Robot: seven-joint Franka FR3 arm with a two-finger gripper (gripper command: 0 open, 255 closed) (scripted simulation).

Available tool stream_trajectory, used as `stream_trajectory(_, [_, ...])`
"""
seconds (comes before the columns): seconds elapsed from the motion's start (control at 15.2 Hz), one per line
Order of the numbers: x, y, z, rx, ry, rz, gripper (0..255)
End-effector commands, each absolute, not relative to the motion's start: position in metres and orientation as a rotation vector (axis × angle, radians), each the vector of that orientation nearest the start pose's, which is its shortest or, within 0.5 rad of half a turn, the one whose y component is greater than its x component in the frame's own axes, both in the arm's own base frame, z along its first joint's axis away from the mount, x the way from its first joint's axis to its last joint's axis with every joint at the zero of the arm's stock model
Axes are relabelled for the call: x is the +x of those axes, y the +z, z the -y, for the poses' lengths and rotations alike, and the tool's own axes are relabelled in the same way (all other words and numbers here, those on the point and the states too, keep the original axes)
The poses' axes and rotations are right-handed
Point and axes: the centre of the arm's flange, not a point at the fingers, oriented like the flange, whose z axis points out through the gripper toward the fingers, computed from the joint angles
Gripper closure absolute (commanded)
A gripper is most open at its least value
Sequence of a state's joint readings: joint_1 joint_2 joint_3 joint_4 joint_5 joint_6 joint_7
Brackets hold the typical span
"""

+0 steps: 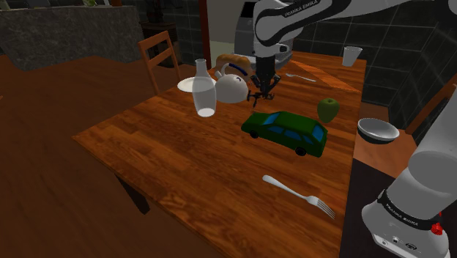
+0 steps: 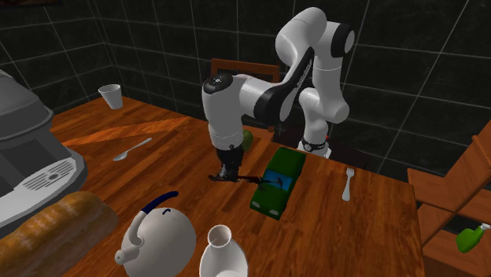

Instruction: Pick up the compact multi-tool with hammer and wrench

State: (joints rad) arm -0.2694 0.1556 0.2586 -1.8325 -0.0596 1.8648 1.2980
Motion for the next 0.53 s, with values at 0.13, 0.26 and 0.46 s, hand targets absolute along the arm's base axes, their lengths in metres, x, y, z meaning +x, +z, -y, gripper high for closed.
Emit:
stream_trajectory(0.13, [0.587,0.459,0.016,-2.576,0.137,-1.936,255])
stream_trajectory(0.26, [0.587,0.47,0.016,-2.576,0.137,-1.936,255])
stream_trajectory(0.46, [0.587,0.476,0.016,-2.576,0.137,-1.936,255])
